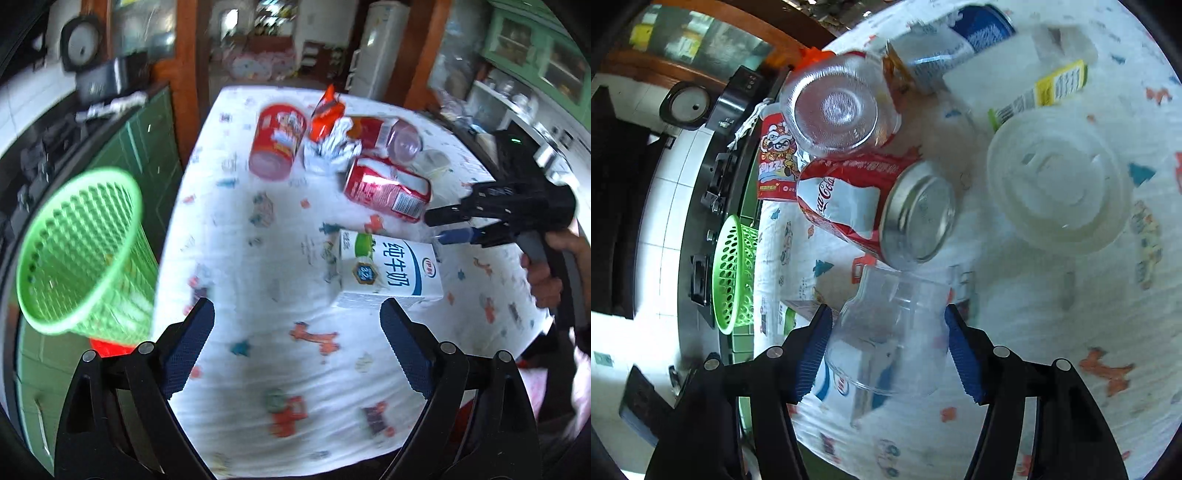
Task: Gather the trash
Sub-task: 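Grasp the white milk carton with the left tool while the right tool holds the clear cup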
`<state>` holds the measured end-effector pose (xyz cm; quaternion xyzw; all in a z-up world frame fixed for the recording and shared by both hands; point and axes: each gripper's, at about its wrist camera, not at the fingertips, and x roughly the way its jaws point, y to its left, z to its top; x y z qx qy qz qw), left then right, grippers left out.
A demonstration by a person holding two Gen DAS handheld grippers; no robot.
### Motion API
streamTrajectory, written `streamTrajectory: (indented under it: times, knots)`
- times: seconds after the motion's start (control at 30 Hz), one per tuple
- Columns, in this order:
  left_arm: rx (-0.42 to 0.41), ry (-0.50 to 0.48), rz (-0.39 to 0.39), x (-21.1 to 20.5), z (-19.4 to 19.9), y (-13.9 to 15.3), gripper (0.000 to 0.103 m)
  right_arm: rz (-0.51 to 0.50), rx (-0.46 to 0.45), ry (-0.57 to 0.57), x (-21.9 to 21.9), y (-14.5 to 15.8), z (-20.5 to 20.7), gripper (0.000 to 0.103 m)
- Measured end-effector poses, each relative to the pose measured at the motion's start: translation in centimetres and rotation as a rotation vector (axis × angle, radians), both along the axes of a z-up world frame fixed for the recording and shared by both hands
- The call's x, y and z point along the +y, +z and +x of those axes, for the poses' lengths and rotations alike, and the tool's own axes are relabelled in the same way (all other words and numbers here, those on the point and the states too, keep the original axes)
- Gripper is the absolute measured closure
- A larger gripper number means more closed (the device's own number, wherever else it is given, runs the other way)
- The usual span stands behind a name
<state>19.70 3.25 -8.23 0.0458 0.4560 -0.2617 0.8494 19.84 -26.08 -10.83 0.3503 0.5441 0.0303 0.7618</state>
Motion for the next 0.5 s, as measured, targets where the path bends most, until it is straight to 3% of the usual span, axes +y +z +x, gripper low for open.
streamTrajectory:
  times: [0.13,0.33,0.5]
  knots:
    - [0.129,0.122,-0.073,-1.3,0.5,-0.8,0.013,-0.039,-0.026,0.02,-1.0,0.5,-1.4,0.043]
    - [0.301,0.366,-0.119,-3.9,0.4,-1.9,0.013,-0.135,-0.085,0.089,-1.8,1.6,-3.4,0.043]
    - [0.39,0.542,-0.222,-5.5,0.6,-2.4,0.013,-0.186,-0.146,0.156,-2.3,2.6,-5.1,0.043]
